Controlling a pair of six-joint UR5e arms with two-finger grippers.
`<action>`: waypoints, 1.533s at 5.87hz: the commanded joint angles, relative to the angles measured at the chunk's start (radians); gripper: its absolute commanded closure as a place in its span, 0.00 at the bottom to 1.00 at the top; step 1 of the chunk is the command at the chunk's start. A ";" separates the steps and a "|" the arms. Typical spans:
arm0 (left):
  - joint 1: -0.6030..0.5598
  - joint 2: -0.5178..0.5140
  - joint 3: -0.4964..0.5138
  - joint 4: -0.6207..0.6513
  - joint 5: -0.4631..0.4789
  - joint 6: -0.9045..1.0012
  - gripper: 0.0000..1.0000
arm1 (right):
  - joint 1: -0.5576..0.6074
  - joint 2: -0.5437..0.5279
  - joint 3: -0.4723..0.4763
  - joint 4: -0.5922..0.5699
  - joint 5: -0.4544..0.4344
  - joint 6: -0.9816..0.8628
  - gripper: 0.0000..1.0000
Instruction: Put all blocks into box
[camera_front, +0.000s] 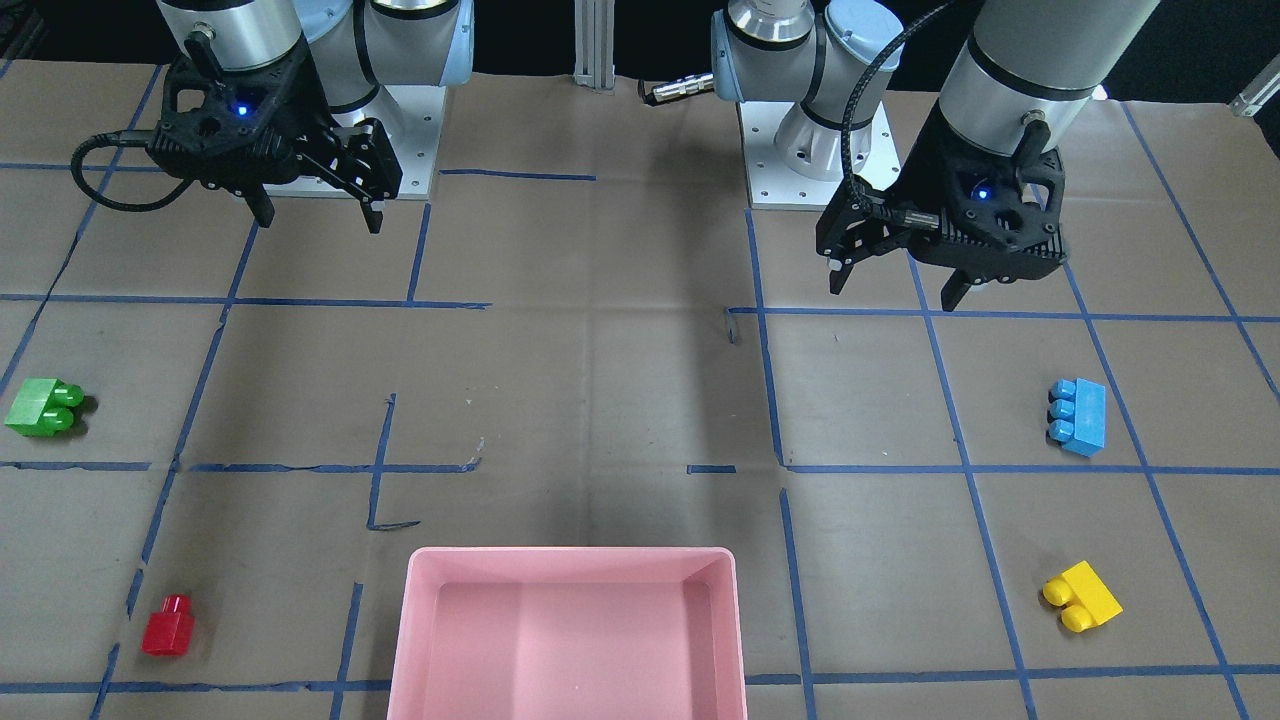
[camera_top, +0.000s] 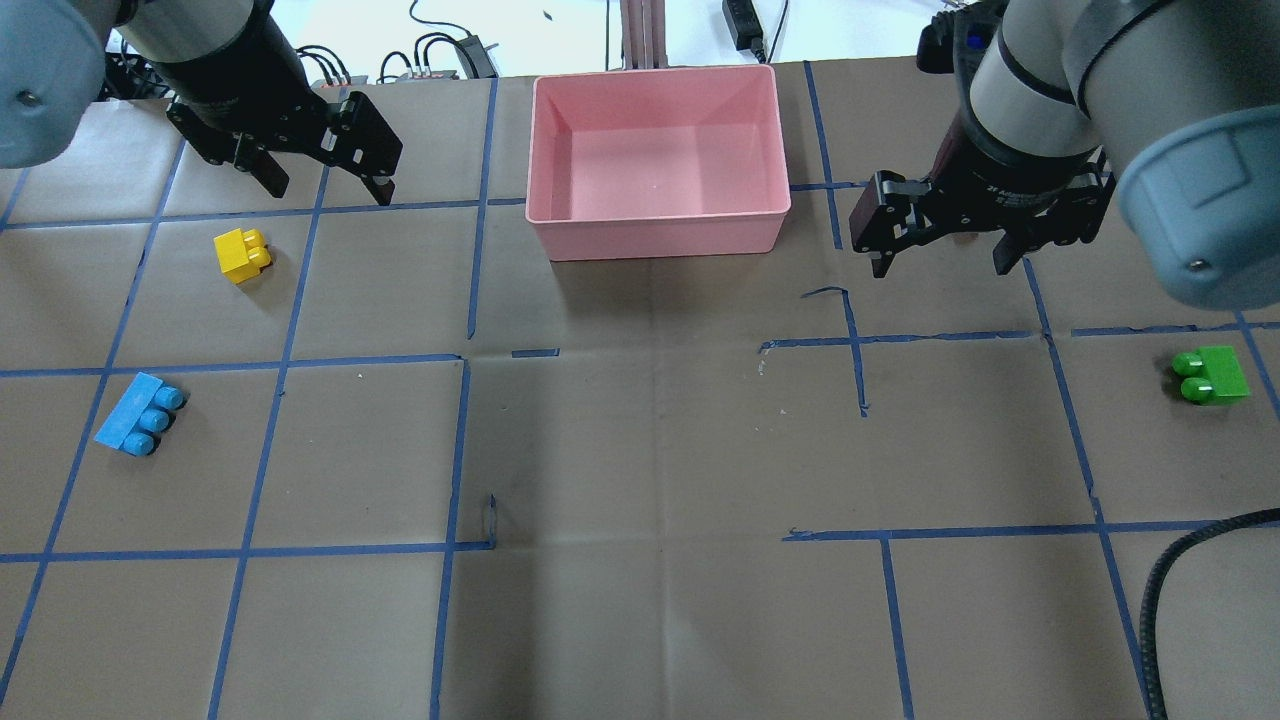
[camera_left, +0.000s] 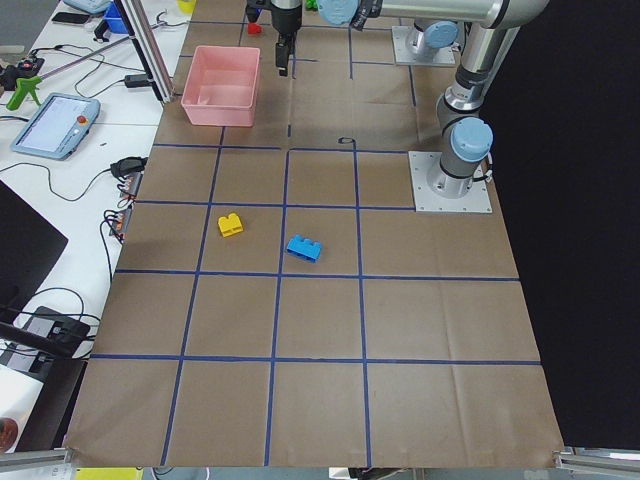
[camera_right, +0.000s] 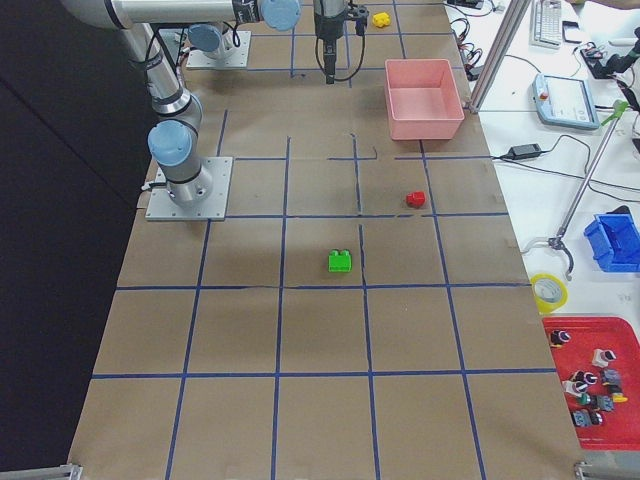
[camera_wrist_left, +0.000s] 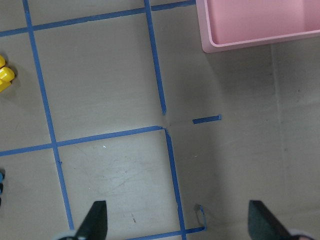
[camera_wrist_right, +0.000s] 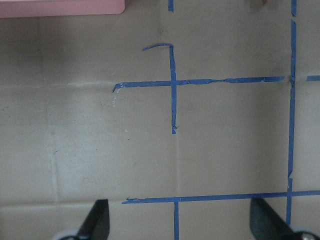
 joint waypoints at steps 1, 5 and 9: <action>0.000 0.000 0.000 0.002 0.000 0.000 0.00 | 0.000 0.000 0.000 -0.001 0.000 0.000 0.00; 0.005 -0.003 0.000 0.014 0.008 0.000 0.00 | 0.000 -0.001 0.000 -0.002 0.000 0.000 0.00; 0.318 -0.024 0.000 0.015 -0.003 0.301 0.00 | -0.017 -0.001 0.000 -0.007 0.001 -0.001 0.00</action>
